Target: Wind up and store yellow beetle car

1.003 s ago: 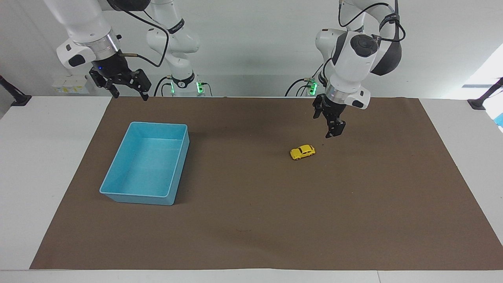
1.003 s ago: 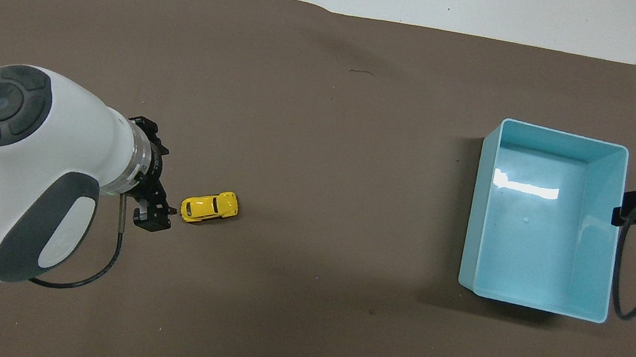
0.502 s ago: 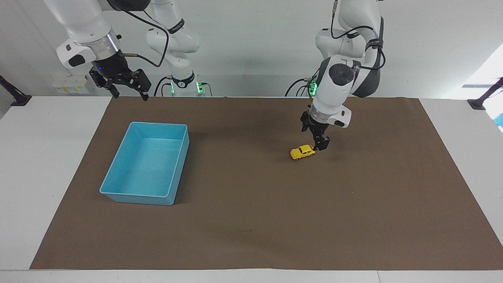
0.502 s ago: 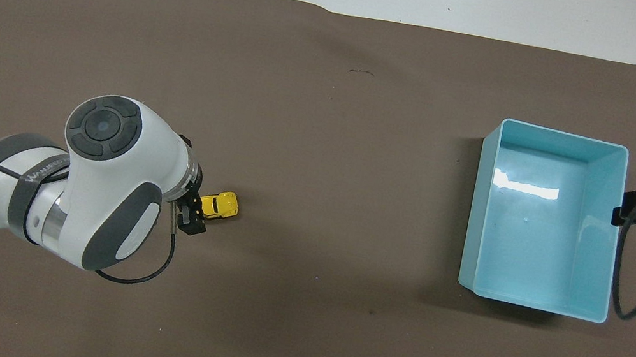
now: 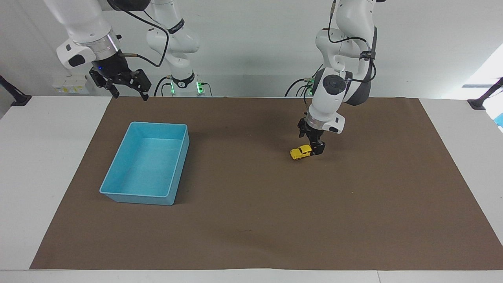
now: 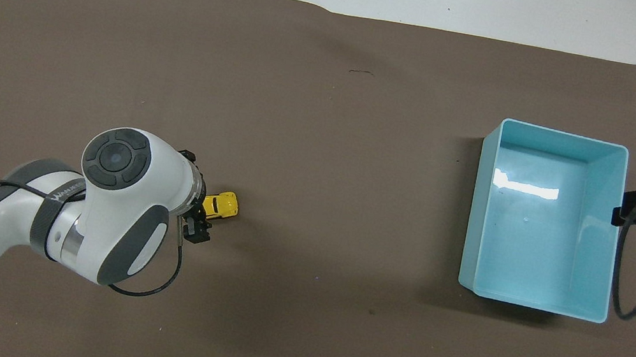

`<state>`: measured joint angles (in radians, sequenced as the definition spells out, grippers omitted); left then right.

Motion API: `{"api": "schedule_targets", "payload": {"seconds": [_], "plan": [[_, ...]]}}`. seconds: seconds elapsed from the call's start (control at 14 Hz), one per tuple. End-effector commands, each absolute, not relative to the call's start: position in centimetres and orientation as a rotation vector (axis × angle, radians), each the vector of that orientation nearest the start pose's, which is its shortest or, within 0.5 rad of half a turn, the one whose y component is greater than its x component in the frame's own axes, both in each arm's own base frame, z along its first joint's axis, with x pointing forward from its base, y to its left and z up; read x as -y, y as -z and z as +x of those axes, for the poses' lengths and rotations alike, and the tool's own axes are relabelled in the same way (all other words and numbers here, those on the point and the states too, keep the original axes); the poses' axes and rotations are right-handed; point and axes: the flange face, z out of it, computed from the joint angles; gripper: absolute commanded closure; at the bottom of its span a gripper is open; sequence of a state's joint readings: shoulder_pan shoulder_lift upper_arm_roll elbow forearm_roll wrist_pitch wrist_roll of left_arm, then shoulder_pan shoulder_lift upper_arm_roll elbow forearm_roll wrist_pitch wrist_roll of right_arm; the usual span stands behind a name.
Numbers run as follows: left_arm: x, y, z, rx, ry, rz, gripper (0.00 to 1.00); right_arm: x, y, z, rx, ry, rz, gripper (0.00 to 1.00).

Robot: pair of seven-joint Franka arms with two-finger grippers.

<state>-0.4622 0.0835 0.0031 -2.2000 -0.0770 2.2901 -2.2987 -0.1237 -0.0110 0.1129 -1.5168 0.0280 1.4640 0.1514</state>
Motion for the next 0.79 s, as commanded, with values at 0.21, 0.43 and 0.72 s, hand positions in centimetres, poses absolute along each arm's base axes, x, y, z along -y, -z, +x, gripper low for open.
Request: {"api": "schedule_targets", "payload": {"seconds": [0.21, 0.43, 0.72], "plan": [[24.3, -32.0, 47.8, -2.533, 0.081, 1.798, 0.00, 0.4, -64.9, 53.6, -0.224, -0.066, -3.092, 0.00], [24.1, -31.0, 47.4, -2.531, 0.076, 1.793, 0.00, 0.4, -64.9, 53.6, -0.224, -0.066, -3.092, 0.00], [23.8, -30.8, 47.8, -2.534, 0.075, 1.783, 0.00, 0.3, -64.9, 53.6, -0.222, -0.066, -3.092, 0.00]]}}
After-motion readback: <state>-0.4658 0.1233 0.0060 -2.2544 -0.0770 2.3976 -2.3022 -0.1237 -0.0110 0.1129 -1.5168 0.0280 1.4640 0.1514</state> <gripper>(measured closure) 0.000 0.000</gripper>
